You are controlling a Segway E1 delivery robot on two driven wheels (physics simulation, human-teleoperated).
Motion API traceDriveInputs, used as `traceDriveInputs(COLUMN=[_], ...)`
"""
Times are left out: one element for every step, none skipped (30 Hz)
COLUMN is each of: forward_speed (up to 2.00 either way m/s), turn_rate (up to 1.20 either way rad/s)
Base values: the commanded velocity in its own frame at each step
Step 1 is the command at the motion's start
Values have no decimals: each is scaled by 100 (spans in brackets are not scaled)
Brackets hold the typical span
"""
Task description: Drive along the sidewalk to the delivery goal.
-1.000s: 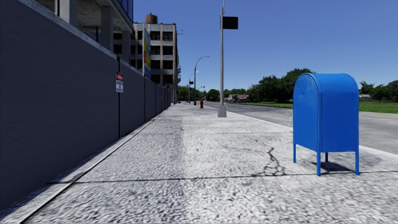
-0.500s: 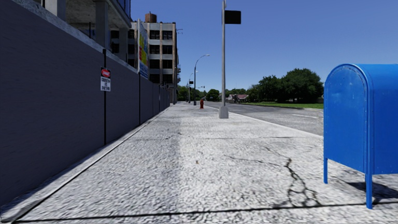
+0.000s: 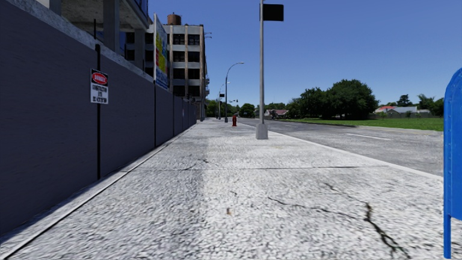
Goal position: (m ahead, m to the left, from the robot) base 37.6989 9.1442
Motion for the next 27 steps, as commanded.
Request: traceDriveInputs(forward_speed=[121, 121, 121, 121, 121, 122, 123, 123, 124, 126, 129, 134, 134, 139, 143, 145, 147, 147, 150, 154, 165, 176, 176, 184, 194, 200, 200], turn_rate=[0, 0, 0, 0, 0, 0, 0, 0, 0, 0, 0, 0, 0, 0, 0, 0, 0, 0, 0, 0, 0, 0, 0, 0, 0, 0, 0])
